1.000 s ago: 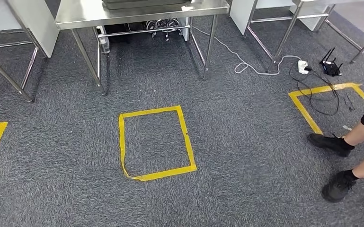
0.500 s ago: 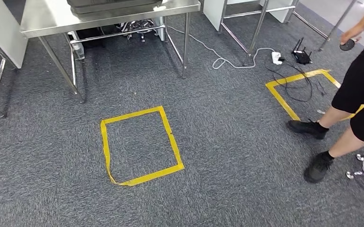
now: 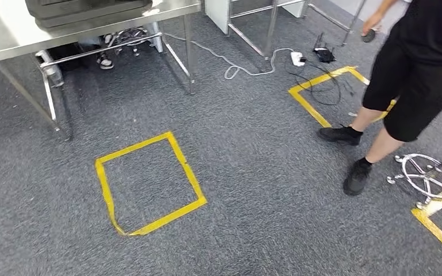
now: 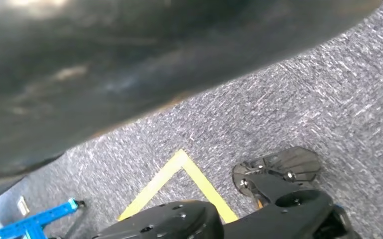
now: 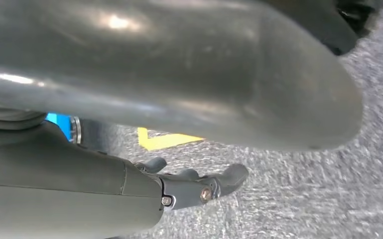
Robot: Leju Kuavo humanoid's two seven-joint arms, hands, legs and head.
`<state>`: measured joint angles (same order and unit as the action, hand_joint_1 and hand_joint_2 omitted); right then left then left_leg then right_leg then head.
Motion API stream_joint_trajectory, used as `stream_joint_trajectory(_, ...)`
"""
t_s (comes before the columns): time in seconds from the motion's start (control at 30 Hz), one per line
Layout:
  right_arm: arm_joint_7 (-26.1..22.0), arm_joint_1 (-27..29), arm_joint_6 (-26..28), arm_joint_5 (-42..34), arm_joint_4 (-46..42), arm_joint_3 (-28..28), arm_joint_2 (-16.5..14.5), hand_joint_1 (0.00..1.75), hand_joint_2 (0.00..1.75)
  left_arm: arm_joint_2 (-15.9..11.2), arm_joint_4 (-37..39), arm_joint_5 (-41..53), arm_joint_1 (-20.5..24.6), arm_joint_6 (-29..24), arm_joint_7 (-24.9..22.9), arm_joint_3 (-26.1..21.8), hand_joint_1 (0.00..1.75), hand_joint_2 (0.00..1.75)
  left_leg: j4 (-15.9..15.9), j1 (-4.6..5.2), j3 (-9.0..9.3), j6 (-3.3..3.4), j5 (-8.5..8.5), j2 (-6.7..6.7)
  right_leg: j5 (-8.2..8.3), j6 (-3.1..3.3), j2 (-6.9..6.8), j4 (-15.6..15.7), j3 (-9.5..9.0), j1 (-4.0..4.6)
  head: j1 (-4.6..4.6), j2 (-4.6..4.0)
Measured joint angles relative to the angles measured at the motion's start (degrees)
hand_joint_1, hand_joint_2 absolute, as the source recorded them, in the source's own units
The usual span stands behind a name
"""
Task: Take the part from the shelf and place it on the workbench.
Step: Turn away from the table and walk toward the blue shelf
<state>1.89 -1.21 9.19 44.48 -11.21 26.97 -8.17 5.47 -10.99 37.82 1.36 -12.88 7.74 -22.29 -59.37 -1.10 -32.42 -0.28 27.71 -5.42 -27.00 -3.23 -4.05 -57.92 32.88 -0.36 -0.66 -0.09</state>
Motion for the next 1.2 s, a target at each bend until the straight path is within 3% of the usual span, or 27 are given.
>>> stream_joint_trajectory(0.07,0.0,0.1,0.0,0.0,0.0,0.0,0.0,0.00,0.00,0.0,0.0,0.0,0.1,0.0,0.1,0.0,0.00,0.00,0.2,-0.19,0.59,-0.77,0.19,-0.74,0.53,1.04,1.36,0.4,-0.19,-0.16,0.02,0.00)
stream_joint_trajectory(0.13,0.0,0.3,0.0,0.0,0.0,0.0,0.0,0.00,0.00,0.0,-0.1,0.0,0.2,0.0,0.1,-0.1,0.00,0.00,-1.9,-0.44,0.17,-1.22,1.96,1.14,1.16,1.91,2.63,0.9,-0.86,-0.67,0.34,0.00)
stream_joint_trajectory(0.2,0.0,0.3,0.0,0.0,0.0,0.0,0.0,0.00,0.00,0.0,-0.1,0.0,0.1,0.1,0.2,-0.2,0.00,0.00,-8.7,-0.49,-2.65,-1.30,5.83,4.26,1.40,2.42,3.94,1.0,-1.15,-0.80,0.78,0.00)
stream_joint_trajectory(0.27,0.0,0.3,0.0,0.1,0.0,0.0,-0.1,0.00,0.00,0.0,0.0,0.0,-0.1,0.2,0.2,-0.3,0.00,0.00,-14.9,-0.44,-5.71,-1.34,8.11,5.45,1.39,2.62,5.49,0.9,-1.19,-0.61,0.86,0.00)
stream_joint_trajectory(0.3,0.0,0.3,0.0,0.1,0.0,0.0,-0.1,0.00,0.00,0.0,0.0,0.0,-0.2,0.2,0.3,-0.3,0.00,0.00,-15.3,-0.45,-6.14,-1.35,7.52,5.59,1.36,2.63,6.32,0.9,-1.25,-0.55,0.88,0.00)
stream_joint_trajectory(0.33,0.0,0.4,0.0,0.1,0.0,0.0,-0.1,0.00,0.00,0.0,0.0,0.0,-0.2,0.2,0.3,-0.3,0.00,0.00,-13.5,-0.51,-5.54,-1.35,5.81,5.74,1.31,2.61,7.18,0.8,-1.34,-0.56,0.87,0.00)
stream_joint_trajectory(0.37,0.0,0.4,0.0,0.1,0.0,0.0,-0.1,0.00,0.00,0.0,0.0,0.0,-0.2,0.2,0.3,-0.3,0.00,0.00,-10.0,-0.64,-4.12,-1.35,3.46,6.21,1.20,2.49,8.04,0.6,-1.42,-0.58,0.87,0.00)
stream_joint_trajectory(0.43,0.0,0.4,0.0,0.1,0.0,0.0,-0.1,0.00,0.00,-0.1,0.0,0.0,-0.2,0.2,0.4,-0.4,0.00,0.00,-3.3,-0.95,-1.27,-1.26,0.62,8.45,0.84,1.96,9.51,-0.1,-1.18,-0.46,0.90,0.00)
stream_joint_trajectory(0.5,0.0,0.3,0.0,0.1,0.0,0.0,-0.1,0.00,0.00,-0.1,0.1,0.0,-0.1,0.3,0.4,-0.4,0.00,0.00,-1.1,-0.80,-0.44,-0.86,0.48,9.62,0.74,1.25,10.55,-0.4,-0.47,-0.50,0.95,0.01)
stream_joint_trajectory(0.53,0.0,0.4,0.0,0.1,0.0,0.0,-0.1,0.00,0.00,-0.1,0.1,0.0,0.0,0.3,0.4,-0.4,0.00,0.00,-1.0,-0.63,-0.47,-0.51,0.36,9.11,0.85,0.94,11.06,-0.4,-0.05,-0.65,0.98,0.01)
stream_joint_trajectory(0.57,0.0,0.5,0.0,0.1,0.0,0.1,-0.1,0.00,0.00,-0.1,0.0,0.0,0.1,0.3,0.4,-0.4,0.00,0.00,-0.9,-0.53,-0.45,-0.11,0.22,8.47,0.90,0.66,10.90,-0.4,0.28,-0.77,1.00,0.01)
stream_joint_trajectory(0.63,0.0,0.6,0.0,0.1,0.0,0.1,0.0,0.00,0.00,-0.1,0.0,0.0,0.1,0.2,0.5,-0.5,0.00,0.00,-0.6,-0.55,-0.37,0.78,0.01,7.23,-0.05,0.47,8.49,-2.4,1.59,-0.61,0.81,0.00)
stream_joint_trajectory(0.7,0.1,0.4,0.0,0.1,0.0,0.1,-0.1,0.00,0.00,-0.1,0.0,0.0,0.0,0.3,0.5,-0.5,0.00,0.00,-0.5,-0.49,-0.41,1.34,0.02,5.78,-2.77,0.75,5.56,-8.7,4.88,-0.43,0.56,0.01)
stream_joint_trajectory(0.77,0.1,0.3,0.0,0.1,0.0,0.1,-0.1,0.00,0.00,-0.1,0.0,0.0,-0.1,0.3,0.6,-0.5,0.00,0.00,-0.5,-0.37,-0.49,1.50,0.11,4.11,-5.04,0.71,4.78,-15.4,8.52,-0.55,0.50,0.01)
stream_joint_trajectory(0.8,0.1,0.3,0.0,0.1,0.0,0.1,-0.1,0.00,0.00,-0.1,0.0,0.0,-0.1,0.3,0.6,-0.5,0.00,0.00,-0.5,-0.34,-0.50,1.51,0.14,3.36,-5.09,0.42,4.62,-16.4,9.11,-0.60,0.49,0.01)
stream_joint_trajectory(0.83,0.1,0.4,0.0,0.1,0.0,0.1,-0.1,0.00,0.00,-0.1,0.0,0.0,-0.1,0.3,0.6,-0.5,0.00,0.00,-0.5,-0.33,-0.49,1.49,0.17,2.67,-4.36,0.01,4.38,-15.1,8.47,-0.64,0.48,0.00)
stream_joint_trajectory(0.87,0.2,0.5,0.0,0.1,0.0,0.1,-0.1,0.00,0.00,-0.1,0.0,0.0,0.0,0.3,0.6,-0.5,0.00,0.00,-0.5,-0.34,-0.44,1.44,0.20,2.05,-3.05,-0.39,3.76,-11.7,6.67,-0.63,0.47,0.00)
stream_joint_trajectory(0.93,0.2,0.3,0.0,0.1,0.0,0.1,0.0,0.00,0.00,0.0,0.0,0.0,0.0,0.3,0.7,-0.5,0.00,0.00,-0.5,-0.11,-0.21,1.10,0.39,0.87,-0.53,-0.53,0.99,-3.8,2.48,-0.33,0.40,0.00)
stream_joint_trajectory(1.0,0.2,0.0,0.0,0.1,0.0,0.1,0.0,0.00,0.00,0.0,0.0,0.0,0.0,0.3,0.8,-0.5,0.00,0.00,-0.4,0.17,0.20,0.41,0.72,-0.26,0.41,0.21,-0.49,-0.4,0.90,0.12,0.39,0.00)
stream_joint_trajectory(1.07,0.2,-0.1,0.0,0.1,0.0,0.1,0.0,0.00,0.00,0.0,0.0,0.0,0.1,0.2,0.8,-0.5,0.00,0.00,0.1,0.19,0.81,-0.39,0.87,-1.52,0.68,1.14,0.88,-0.2,0.83,0.28,0.43,0.00)
stream_joint_trajectory(1.13,0.2,0.2,0.0,0.1,0.0,0.1,0.0,0.00,0.00,0.0,-0.1,0.0,0.2,0.2,0.9,-0.6,0.00,0.00,-1.0,-0.06,1.00,-0.96,1.98,-0.21,1.42,1.99,2.34,0.4,0.11,-0.25,0.58,0.00)
stream_joint_trajectory(1.2,0.3,0.3,0.0,0.2,0.0,0.1,-0.1,0.00,0.00,0.0,-0.1,0.0,0.1,0.2,1.0,-0.6,0.00,0.00,-6.7,-0.28,-1.10,-1.17,5.44,3.38,1.96,2.51,3.66,0.8,-0.38,-0.78,0.91,0.00)
